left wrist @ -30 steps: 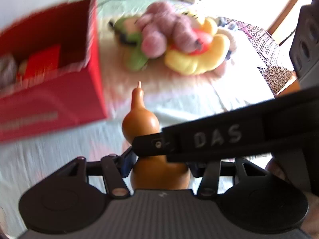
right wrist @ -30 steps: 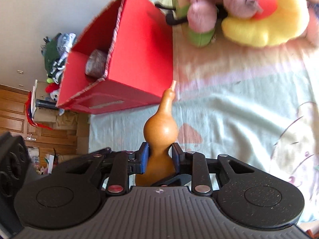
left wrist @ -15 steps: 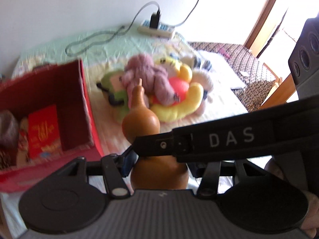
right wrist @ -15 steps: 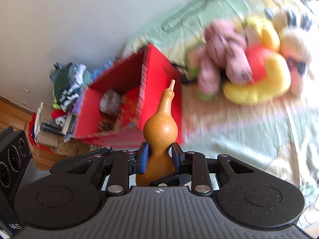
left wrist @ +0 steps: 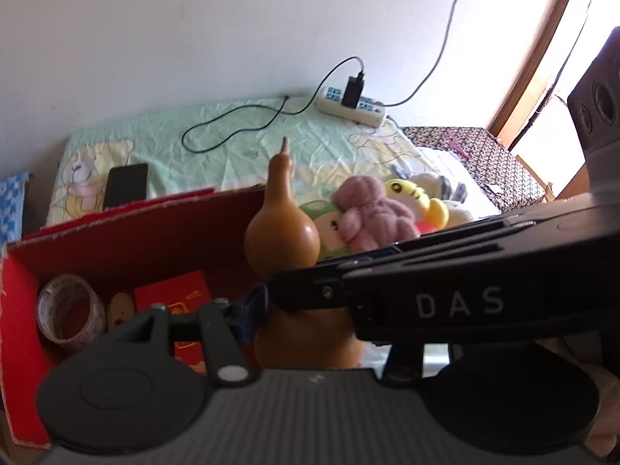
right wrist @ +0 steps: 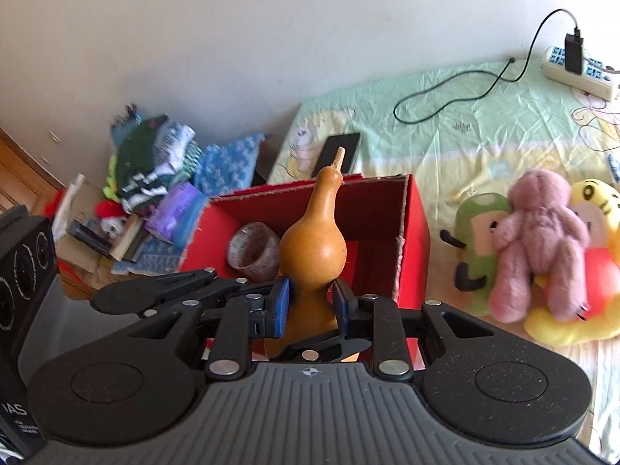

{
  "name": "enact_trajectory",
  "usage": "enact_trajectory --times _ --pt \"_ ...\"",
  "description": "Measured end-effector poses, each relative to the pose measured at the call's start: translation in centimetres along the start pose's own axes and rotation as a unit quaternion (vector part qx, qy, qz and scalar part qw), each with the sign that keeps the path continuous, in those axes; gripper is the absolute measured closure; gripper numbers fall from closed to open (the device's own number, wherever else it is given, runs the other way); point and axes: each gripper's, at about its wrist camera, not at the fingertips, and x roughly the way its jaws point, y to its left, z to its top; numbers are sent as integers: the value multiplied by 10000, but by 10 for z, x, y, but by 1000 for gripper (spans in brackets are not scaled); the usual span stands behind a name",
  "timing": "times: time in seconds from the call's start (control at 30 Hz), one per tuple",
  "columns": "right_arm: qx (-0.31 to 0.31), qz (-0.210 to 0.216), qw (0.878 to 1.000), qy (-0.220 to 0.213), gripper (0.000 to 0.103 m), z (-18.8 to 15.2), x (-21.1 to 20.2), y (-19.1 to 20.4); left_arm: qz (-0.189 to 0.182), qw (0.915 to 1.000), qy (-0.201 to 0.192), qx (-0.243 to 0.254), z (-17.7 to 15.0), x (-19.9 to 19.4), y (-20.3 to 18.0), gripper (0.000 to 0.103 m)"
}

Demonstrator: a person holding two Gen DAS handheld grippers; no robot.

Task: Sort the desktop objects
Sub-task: 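Lower the gourd into the red box beside the gift box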

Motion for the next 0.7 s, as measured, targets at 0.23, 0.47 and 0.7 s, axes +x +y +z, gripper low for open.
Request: enact_trajectory --times 0.23,0.47,0.7 --pt "-313 -578 9962 570 96 4 58 13 -417 9969 578 -346 -16 38 48 55" --pt "-328 -1064 9906 799 96 5 82 8 -619 9916 1031 -467 -18 69 67 55" --pt "-81 -1246 9887 832 91 9 88 -7 -412 9879 1430 -430 -12 88 70 54"
